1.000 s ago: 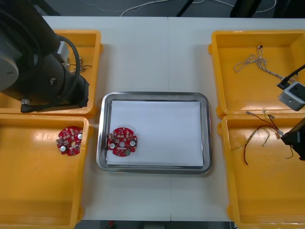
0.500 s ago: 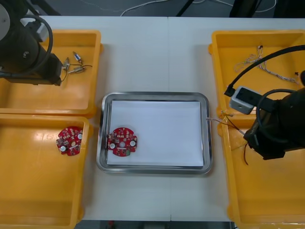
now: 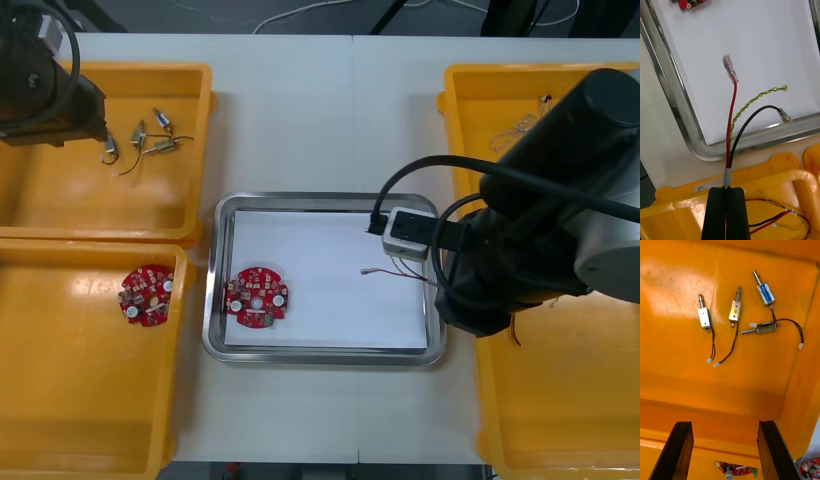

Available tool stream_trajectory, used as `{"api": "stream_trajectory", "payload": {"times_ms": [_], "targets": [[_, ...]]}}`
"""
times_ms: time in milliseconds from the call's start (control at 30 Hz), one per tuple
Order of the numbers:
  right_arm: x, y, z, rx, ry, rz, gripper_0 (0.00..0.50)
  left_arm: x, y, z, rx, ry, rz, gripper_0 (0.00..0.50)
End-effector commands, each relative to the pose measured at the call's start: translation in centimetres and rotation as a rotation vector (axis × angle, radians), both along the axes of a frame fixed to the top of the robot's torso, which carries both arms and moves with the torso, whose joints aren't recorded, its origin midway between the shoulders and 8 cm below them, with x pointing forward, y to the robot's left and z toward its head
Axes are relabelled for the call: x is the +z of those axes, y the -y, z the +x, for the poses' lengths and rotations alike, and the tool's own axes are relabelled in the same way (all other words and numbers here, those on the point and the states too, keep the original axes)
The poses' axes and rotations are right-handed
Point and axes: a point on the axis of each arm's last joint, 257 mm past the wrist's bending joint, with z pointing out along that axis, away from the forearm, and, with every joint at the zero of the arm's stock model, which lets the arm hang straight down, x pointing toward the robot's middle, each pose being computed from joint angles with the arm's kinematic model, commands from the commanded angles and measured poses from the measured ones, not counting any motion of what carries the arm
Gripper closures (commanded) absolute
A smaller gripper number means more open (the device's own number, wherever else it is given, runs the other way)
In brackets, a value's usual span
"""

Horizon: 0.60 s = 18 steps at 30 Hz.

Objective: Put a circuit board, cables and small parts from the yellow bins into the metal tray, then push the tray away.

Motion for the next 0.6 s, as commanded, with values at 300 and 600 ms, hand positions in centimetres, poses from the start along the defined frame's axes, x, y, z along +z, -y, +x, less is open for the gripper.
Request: {"api": "stream_trajectory", "payload": {"times_ms": [300,600], "targets": [[-1.6,-7.3,0.9,0.216,0.048,-0.033,0.5,2.6,-0.2,2.5,-0.085,0.098,0.049,0.0],[-4.4,-7.8,2.2,0.339,0.076,-0.096,0.5,1.3,-0.7,4.7,-0.065,0.083,-0.006,0.0]]}}
